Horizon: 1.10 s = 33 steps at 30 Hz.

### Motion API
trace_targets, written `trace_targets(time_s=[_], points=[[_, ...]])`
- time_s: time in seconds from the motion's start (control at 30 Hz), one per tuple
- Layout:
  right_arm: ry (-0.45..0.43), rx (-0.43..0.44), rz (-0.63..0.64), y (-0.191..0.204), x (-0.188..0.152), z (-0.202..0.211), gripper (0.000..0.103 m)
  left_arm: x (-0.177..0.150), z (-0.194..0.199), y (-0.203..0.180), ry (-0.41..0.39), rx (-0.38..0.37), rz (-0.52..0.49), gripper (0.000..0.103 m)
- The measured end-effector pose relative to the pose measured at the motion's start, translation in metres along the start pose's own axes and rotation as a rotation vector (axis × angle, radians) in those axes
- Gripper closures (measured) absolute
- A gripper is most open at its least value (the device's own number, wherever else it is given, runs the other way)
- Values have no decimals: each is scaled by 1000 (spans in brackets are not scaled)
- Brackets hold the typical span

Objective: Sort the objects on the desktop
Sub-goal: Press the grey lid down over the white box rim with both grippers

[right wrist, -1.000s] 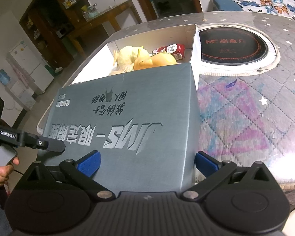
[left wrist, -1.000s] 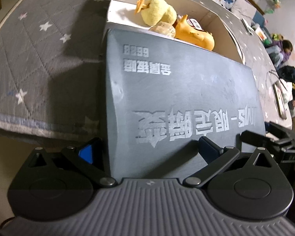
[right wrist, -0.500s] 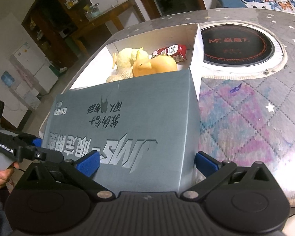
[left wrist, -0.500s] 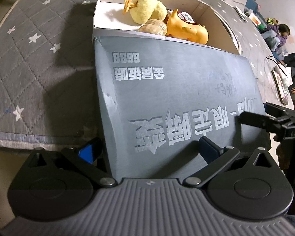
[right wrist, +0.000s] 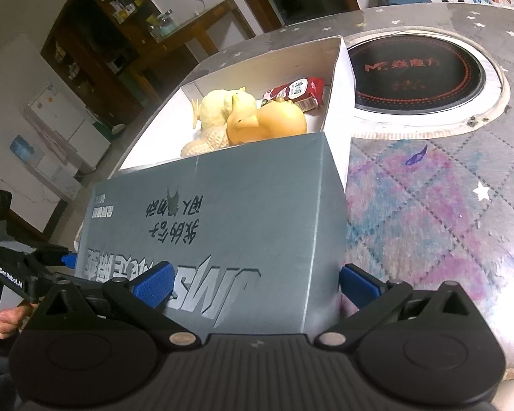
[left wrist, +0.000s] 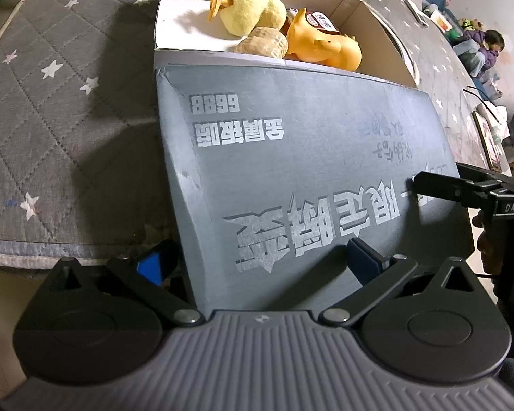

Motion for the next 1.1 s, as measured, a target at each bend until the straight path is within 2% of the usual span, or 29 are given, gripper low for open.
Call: trace_targets(time_s=[0.4,0.87,1.1], points=[[30,44,-7,-7,9,-10,0,9,-5,6,42,-30,4,0],[29,69,-15,-11,11,-15,0,22,-12,17,68,-89,65,0],[37,80,-10,-12,14,-17,0,30,-17,17,109,-102,83,0]])
Point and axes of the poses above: each gripper's, at about its wrist camera, not at the fingertips, and z roughly against the way its jaws point, y to its left, x to its top, the point moved 3 cm from there along -z, roughly the way its jaws point, and after that the axes turned 7 degrees about -x, right-handed, at the moved point
